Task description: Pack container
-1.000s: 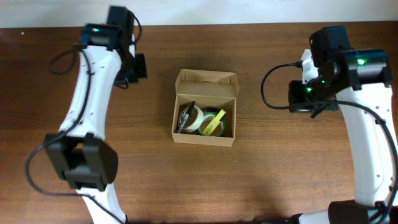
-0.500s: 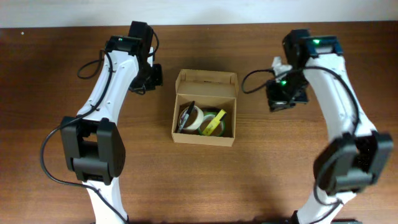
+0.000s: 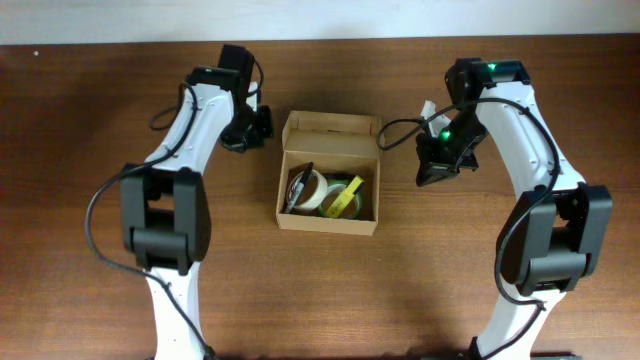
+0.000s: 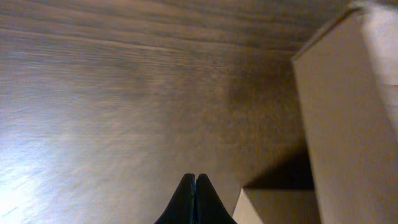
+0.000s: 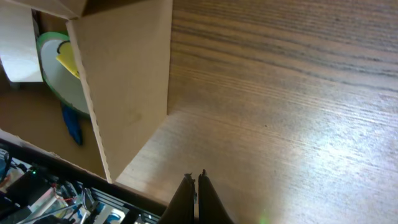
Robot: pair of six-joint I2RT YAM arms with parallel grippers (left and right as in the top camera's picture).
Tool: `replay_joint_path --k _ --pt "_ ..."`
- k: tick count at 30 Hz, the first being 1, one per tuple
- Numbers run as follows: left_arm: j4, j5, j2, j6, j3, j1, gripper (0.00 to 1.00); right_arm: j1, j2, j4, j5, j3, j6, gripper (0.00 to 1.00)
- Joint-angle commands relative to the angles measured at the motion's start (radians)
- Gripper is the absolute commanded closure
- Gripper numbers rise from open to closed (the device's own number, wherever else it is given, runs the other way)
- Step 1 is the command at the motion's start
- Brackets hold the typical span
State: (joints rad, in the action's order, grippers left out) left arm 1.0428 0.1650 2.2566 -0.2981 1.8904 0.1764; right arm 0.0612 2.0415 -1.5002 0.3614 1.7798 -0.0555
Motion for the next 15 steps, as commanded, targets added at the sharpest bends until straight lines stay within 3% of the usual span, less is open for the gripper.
replay_joint_path --k 1,15 --pt "-0.03 0.153 0.089 -0.024 0.003 -0.002 0.98 -0.017 -0.003 -0.013 0.021 -0.003 -0.02 0.96" --pt "-0.127 0.27 0.112 -0.05 0.003 -0.011 0.98 -0.017 -0.003 -0.068 0.02 -0.003 -0.046 0.95"
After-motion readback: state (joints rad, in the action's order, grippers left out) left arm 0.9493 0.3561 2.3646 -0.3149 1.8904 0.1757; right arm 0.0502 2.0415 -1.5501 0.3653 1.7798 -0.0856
